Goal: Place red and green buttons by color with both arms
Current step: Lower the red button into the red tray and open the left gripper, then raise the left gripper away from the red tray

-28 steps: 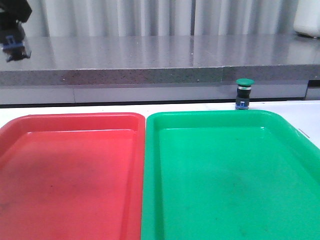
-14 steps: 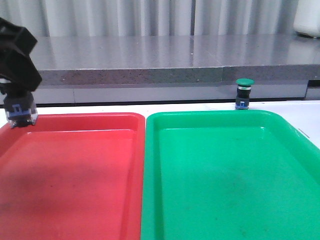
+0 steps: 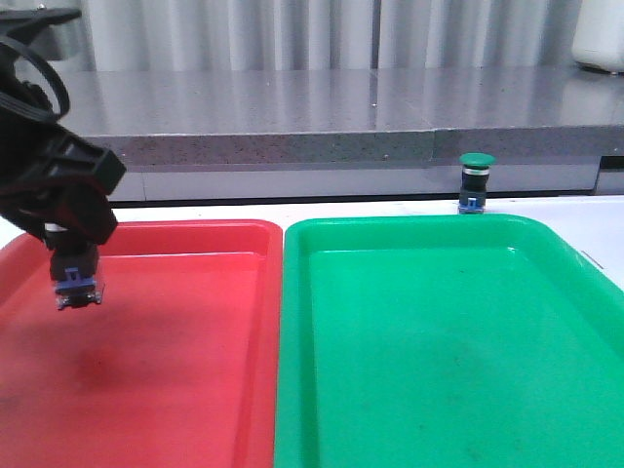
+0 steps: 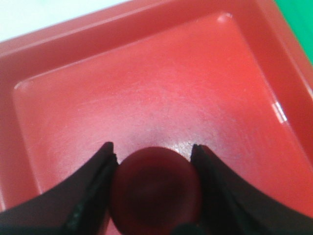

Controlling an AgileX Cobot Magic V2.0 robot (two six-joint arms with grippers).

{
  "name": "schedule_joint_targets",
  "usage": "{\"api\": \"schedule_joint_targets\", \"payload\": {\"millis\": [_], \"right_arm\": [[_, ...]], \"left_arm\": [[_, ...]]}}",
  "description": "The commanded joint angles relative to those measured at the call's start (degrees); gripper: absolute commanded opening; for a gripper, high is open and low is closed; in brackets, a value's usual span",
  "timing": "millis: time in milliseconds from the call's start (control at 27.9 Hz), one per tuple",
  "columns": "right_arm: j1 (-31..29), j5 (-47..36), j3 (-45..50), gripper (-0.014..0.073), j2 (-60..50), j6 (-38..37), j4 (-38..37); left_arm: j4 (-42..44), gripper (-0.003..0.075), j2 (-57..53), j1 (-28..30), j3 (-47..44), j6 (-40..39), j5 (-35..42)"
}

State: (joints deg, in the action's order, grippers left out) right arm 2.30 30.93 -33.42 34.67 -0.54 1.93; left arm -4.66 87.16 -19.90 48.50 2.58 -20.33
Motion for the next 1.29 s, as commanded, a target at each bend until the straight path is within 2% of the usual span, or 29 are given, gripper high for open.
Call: {"api": "schedule_joint_targets", "payload": {"millis": [0, 251, 358, 501, 609, 931, 1253], "right_arm": [[-0.29, -3.9, -2.03, 0.0574, 0.33, 0.54, -0.41], [-0.29, -3.9, -2.03, 0.0574, 0.33, 0.54, -0.41], [-0.29, -3.9, -2.03, 0.0574, 0.33, 0.54, -0.41], [-0.29, -3.9, -2.03, 0.0574, 0.33, 0.54, -0.41], [-0.29, -3.9, -2.03, 0.0574, 0.33, 0.54, -0.41], [-0.29, -3.9, -2.03, 0.0574, 0.33, 0.54, -0.41], [-0.29, -3.9, -2.03, 0.0574, 0.33, 0.54, -0.41]], "left_arm": [[-0.81, 0.0197, 0.3, -0.53, 1.36, -0.02, 3.96], [-0.92, 0.0209, 2.19, -0.53, 1.36, -0.02, 3.72], [-1.61, 0.027, 2.08, -0.53, 1.36, -0.02, 3.72], [-2.1, 0.0405, 2.08, -0.53, 1.36, -0.02, 3.72], [-2.1, 0.0465, 1.63, -0.53, 1.36, -0.02, 3.83], [-2.19, 0.047, -5.64, -0.53, 1.36, -0.02, 0.04], [-2.19, 0.047, -20.02, -0.53, 1.36, -0.02, -5.65]]}}
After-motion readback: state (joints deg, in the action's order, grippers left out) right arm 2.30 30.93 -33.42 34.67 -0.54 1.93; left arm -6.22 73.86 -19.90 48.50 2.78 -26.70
